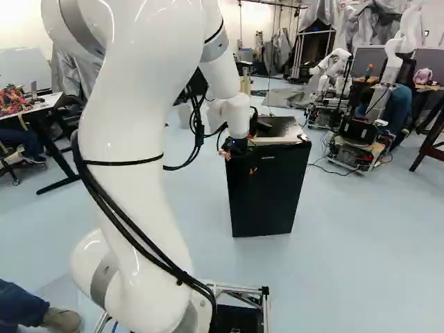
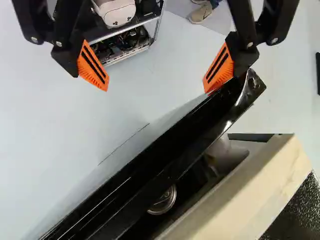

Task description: Grab a drink from the fridge

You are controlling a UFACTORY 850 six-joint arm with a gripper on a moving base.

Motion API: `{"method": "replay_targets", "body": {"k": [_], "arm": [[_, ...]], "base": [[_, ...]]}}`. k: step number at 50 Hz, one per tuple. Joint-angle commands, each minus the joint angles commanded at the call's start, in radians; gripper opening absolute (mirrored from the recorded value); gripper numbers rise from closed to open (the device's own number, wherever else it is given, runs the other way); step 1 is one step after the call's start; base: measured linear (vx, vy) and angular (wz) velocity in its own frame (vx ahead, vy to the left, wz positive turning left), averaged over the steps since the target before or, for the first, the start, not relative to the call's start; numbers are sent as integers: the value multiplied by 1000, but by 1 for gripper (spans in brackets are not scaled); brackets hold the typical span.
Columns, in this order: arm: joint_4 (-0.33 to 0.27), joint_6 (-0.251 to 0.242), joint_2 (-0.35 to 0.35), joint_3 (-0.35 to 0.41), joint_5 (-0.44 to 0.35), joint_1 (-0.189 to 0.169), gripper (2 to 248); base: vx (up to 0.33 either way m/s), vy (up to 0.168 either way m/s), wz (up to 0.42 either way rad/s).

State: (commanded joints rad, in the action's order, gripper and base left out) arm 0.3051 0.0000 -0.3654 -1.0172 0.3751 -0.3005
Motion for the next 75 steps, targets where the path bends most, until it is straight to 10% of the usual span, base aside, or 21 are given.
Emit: {"method": "replay_targets", "body": {"k": [75], "arm": [[0, 0, -79, -106, 0, 23, 247]], "base": [[0, 0, 0]]}}
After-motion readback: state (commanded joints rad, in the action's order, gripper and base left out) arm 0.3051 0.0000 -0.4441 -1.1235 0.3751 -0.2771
